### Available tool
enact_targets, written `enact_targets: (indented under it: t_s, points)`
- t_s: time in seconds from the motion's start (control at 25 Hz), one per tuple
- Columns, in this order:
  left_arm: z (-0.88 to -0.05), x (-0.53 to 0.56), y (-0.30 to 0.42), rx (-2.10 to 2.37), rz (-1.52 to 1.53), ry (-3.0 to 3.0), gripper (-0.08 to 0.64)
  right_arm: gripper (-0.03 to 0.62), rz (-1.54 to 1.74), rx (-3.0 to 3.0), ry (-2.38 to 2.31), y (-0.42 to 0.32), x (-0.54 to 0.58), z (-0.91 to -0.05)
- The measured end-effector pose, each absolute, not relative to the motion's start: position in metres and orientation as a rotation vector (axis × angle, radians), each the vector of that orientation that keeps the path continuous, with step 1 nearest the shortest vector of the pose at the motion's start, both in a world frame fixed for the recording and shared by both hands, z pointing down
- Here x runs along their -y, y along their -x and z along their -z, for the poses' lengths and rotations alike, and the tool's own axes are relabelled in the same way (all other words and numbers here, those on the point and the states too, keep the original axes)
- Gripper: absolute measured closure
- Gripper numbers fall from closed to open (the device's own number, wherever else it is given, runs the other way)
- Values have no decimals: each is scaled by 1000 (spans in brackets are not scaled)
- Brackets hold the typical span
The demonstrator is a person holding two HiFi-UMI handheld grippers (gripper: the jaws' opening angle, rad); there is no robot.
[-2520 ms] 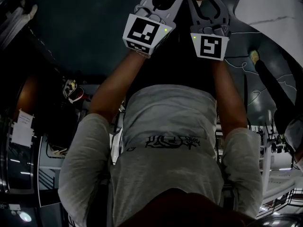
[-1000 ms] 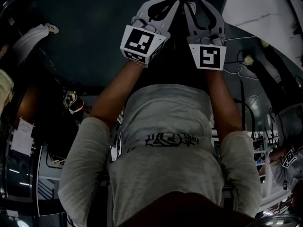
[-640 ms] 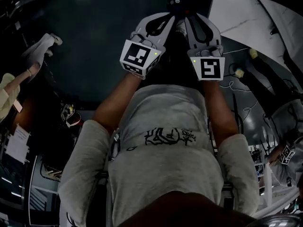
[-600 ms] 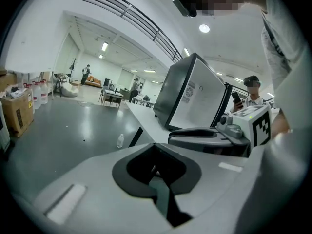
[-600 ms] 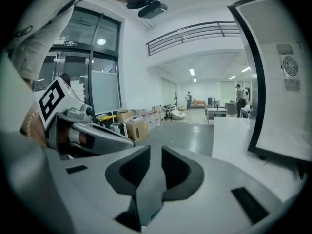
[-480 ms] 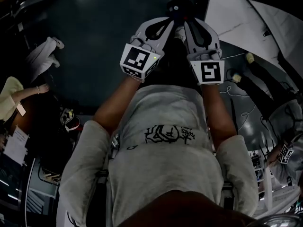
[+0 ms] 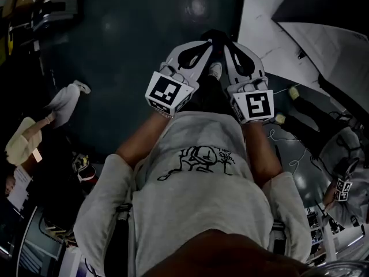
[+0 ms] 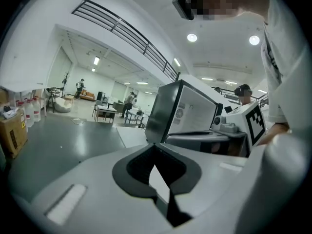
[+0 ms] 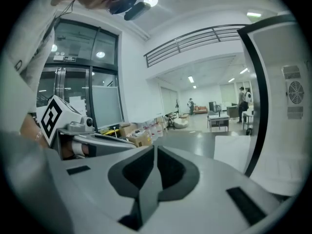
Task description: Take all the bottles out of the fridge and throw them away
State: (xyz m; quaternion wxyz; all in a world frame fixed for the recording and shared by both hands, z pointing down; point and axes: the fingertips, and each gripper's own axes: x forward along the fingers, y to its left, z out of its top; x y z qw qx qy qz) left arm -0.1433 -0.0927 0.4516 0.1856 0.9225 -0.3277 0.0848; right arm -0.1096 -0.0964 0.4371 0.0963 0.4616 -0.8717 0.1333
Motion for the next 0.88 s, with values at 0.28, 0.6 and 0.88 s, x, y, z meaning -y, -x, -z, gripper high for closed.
enact_targets:
  t_s: [0.28,0.6,0.88]
  points:
    - [-392,95,133,913,-178,-2655,551,569,-343,2614,-1345,105,101,-378]
    - [-329,100,124,905,-107,-2738,551,572,-283,2653,-1336,98,104,-318]
    - [-293,103,116,901,-63,-2779,551,574,-263,2687,-1325,92,107,-277]
